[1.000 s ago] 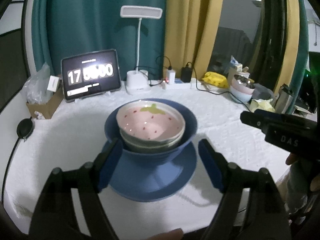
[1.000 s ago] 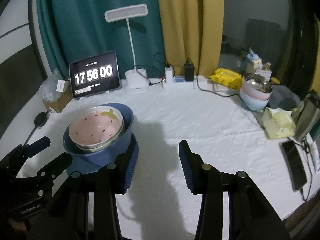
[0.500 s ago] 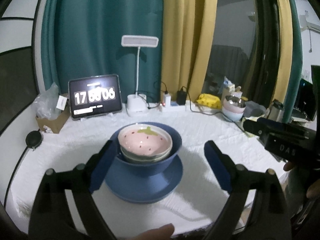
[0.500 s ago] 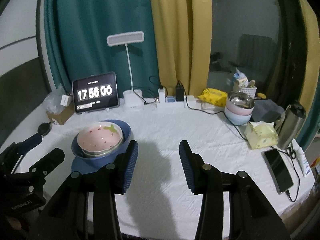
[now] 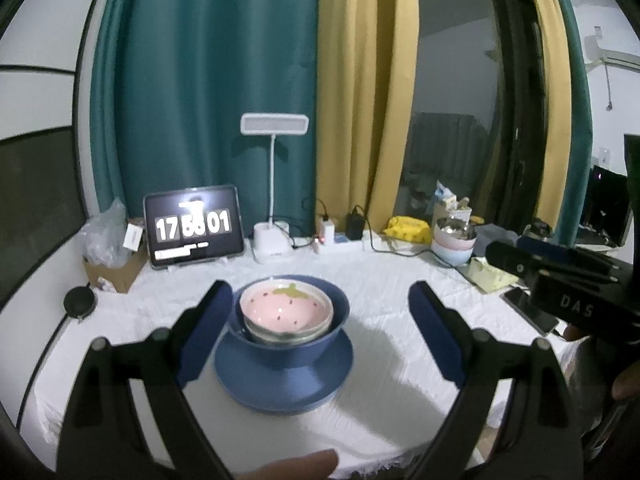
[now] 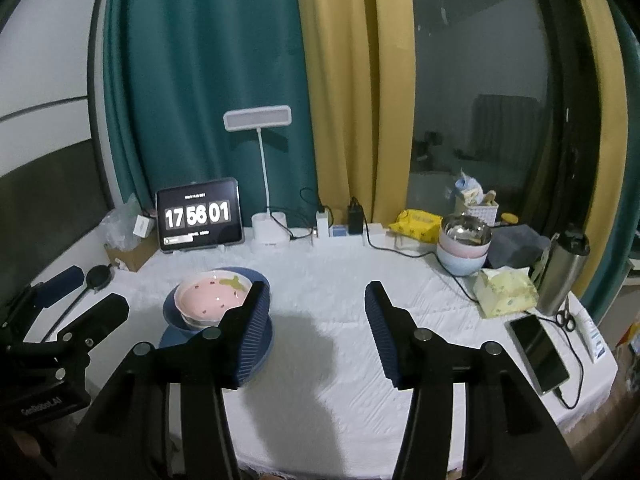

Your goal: Organize plates and bowls

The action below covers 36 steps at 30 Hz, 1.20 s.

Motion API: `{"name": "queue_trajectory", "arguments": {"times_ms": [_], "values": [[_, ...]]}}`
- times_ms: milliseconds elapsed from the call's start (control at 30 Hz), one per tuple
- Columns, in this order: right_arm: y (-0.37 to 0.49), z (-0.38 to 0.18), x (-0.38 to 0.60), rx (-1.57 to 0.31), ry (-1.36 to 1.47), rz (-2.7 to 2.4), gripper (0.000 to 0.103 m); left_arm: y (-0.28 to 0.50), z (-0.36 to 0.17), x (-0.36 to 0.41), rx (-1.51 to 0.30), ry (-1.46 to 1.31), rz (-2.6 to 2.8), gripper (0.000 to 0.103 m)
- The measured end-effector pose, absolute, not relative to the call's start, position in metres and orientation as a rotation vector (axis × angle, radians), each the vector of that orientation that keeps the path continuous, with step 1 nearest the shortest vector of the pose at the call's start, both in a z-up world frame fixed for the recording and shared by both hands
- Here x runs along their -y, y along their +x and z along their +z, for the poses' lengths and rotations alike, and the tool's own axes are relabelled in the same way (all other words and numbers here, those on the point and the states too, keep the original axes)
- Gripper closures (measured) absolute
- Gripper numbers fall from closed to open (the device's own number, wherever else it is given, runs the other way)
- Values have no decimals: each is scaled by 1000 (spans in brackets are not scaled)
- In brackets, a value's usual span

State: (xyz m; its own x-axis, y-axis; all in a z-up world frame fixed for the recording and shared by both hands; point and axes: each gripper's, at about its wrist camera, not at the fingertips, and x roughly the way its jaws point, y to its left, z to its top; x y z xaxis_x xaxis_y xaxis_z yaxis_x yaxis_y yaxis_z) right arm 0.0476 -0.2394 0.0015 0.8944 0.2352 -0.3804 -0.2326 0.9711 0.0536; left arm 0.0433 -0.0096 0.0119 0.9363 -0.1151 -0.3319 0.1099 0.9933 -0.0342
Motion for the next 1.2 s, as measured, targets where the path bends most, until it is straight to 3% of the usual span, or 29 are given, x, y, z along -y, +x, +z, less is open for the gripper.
{"name": "queue_trajectory", "arguments": {"times_ms": [1200], "values": [[-17,61,256,-213,-14,204,50,-20,78,20,-148,24,-108,12]]}}
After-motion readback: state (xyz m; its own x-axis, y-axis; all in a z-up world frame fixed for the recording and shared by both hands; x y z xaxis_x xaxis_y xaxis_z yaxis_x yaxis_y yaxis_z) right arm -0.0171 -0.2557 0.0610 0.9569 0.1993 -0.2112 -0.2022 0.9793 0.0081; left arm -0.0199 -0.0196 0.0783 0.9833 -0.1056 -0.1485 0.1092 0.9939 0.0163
